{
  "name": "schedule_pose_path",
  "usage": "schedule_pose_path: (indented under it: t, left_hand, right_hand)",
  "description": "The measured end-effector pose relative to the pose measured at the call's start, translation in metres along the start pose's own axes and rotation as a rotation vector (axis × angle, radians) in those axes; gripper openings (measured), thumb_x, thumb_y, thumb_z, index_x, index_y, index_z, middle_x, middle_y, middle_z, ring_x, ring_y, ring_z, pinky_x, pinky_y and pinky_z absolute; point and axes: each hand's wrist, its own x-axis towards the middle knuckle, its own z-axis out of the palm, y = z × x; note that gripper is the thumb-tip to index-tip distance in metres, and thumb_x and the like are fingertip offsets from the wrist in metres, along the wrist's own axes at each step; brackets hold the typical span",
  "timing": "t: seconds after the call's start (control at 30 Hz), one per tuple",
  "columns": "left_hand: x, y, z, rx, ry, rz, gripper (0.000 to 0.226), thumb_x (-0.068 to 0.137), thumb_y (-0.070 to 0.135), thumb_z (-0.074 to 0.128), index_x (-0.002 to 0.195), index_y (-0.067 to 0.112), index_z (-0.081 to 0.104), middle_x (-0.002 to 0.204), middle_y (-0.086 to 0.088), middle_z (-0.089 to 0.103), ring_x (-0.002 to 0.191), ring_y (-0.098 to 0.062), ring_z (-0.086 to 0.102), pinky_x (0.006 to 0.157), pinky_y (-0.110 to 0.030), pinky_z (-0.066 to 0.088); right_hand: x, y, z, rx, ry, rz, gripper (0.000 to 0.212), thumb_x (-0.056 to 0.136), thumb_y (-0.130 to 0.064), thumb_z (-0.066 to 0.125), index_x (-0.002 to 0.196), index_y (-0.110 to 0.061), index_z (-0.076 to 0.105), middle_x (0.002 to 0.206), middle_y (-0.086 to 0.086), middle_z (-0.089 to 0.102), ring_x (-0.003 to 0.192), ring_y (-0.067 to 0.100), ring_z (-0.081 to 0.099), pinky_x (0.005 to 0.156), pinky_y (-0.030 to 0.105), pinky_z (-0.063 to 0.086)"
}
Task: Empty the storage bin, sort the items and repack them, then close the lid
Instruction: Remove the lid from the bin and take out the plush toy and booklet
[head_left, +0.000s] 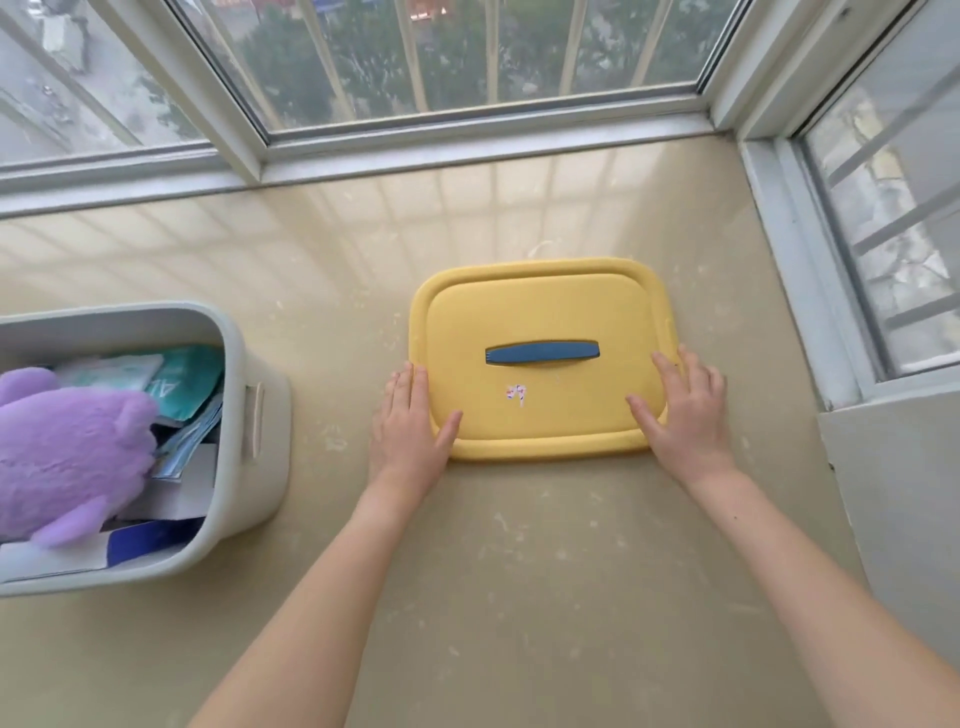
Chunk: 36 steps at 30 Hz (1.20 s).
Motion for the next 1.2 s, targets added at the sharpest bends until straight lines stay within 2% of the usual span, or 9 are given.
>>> schedule_pose_path:
  t: [0.13, 0.2, 0.33, 0.47, 0.63, 0.77, 0.9, 1.0, 1.2]
  left_hand:
    - [-0.028, 0.03, -0.064, -0.036, 0.081, 0.131, 0.06, 0.092, 0.045, 0.036, 0.136, 0.006, 0.05, 0.132, -0.011, 0.057, 0.122, -0.03, 0.051, 0.092, -0.044, 0.049]
    - [-0.052, 0.05, -0.105, -0.034, 0.138, 0.208, 0.056, 0.093, 0.043, 0.036, 0.132, 0.007, 0.055, 0.126, -0.009, 0.061, 0.116, -0.029, 0.055, 0.086, -0.04, 0.05]
    - [-0.115, 0.078, -0.179, -0.055, 0.25, 0.341, 0.05, 0.095, 0.037, 0.041, 0.13, 0.006, 0.057, 0.124, -0.009, 0.062, 0.114, -0.026, 0.053, 0.094, -0.037, 0.044]
    - [-0.185, 0.075, -0.221, -0.056, 0.306, 0.402, 0.044, 0.095, 0.033, 0.046, 0.127, 0.005, 0.058, 0.122, -0.007, 0.062, 0.11, -0.024, 0.055, 0.093, -0.033, 0.044]
    - [-0.252, 0.021, -0.23, -0.038, 0.335, 0.354, 0.04, 0.094, 0.032, 0.048, 0.122, 0.006, 0.061, 0.117, -0.005, 0.064, 0.105, -0.026, 0.059, 0.091, -0.038, 0.048]
    - [-0.276, -0.041, -0.24, -0.027, 0.358, 0.282, 0.041, 0.092, 0.034, 0.049, 0.119, 0.006, 0.063, 0.114, -0.003, 0.066, 0.102, -0.023, 0.061, 0.092, -0.033, 0.046]
    - [-0.276, -0.11, -0.263, -0.04, 0.431, 0.217, 0.04, 0.09, 0.033, 0.05, 0.115, 0.006, 0.066, 0.107, -0.004, 0.068, 0.096, -0.024, 0.062, 0.089, -0.03, 0.045]
    - [-0.264, -0.167, -0.287, -0.023, 0.463, 0.221, 0.04, 0.089, 0.032, 0.051, 0.112, 0.004, 0.067, 0.102, -0.006, 0.069, 0.091, -0.026, 0.062, 0.083, -0.03, 0.043]
    - [-0.224, -0.261, -0.339, -0.055, 0.446, 0.255, 0.046, 0.089, 0.036, 0.049, 0.121, 0.006, 0.063, 0.114, -0.006, 0.066, 0.104, -0.024, 0.056, 0.089, -0.032, 0.045]
  right_hand:
    - [-0.014, -0.045, -0.062, 0.037, 0.074, -0.136, 0.055, 0.092, -0.043, 0.044, 0.131, -0.006, 0.055, 0.128, 0.02, 0.057, 0.11, 0.041, 0.049, 0.094, 0.051, 0.044]
    - [-0.03, -0.074, -0.099, 0.044, 0.115, -0.227, 0.051, 0.093, -0.04, 0.046, 0.131, -0.006, 0.056, 0.125, 0.017, 0.059, 0.111, 0.038, 0.052, 0.097, 0.047, 0.043]
    - [-0.078, -0.135, -0.166, 0.072, 0.159, -0.391, 0.049, 0.095, -0.038, 0.047, 0.131, -0.007, 0.056, 0.126, 0.014, 0.06, 0.116, 0.032, 0.053, 0.1, 0.045, 0.042]
    - [-0.137, -0.18, -0.2, 0.108, 0.187, -0.517, 0.043, 0.094, -0.033, 0.052, 0.125, -0.005, 0.06, 0.121, 0.013, 0.063, 0.112, 0.031, 0.057, 0.096, 0.044, 0.045]
    - [-0.204, -0.214, -0.188, 0.089, 0.11, -0.549, 0.044, 0.095, -0.034, 0.047, 0.126, -0.007, 0.061, 0.122, 0.009, 0.063, 0.112, 0.029, 0.058, 0.098, 0.042, 0.044]
    - [-0.234, -0.256, -0.159, 0.08, 0.055, -0.552, 0.044, 0.094, -0.036, 0.046, 0.125, -0.009, 0.062, 0.12, 0.007, 0.064, 0.112, 0.027, 0.058, 0.098, 0.04, 0.045]
    - [-0.243, -0.317, -0.125, 0.086, 0.024, -0.541, 0.043, 0.092, -0.035, 0.046, 0.121, -0.009, 0.063, 0.115, 0.008, 0.065, 0.104, 0.03, 0.061, 0.09, 0.042, 0.049]
    - [-0.244, -0.371, -0.099, 0.061, 0.024, -0.509, 0.044, 0.092, -0.034, 0.044, 0.123, -0.008, 0.062, 0.116, 0.01, 0.065, 0.102, 0.031, 0.06, 0.091, 0.039, 0.044]
    - [-0.237, -0.462, -0.064, 0.062, 0.009, -0.394, 0.051, 0.094, -0.038, 0.041, 0.131, -0.008, 0.056, 0.128, 0.012, 0.06, 0.113, 0.032, 0.057, 0.095, 0.04, 0.042]
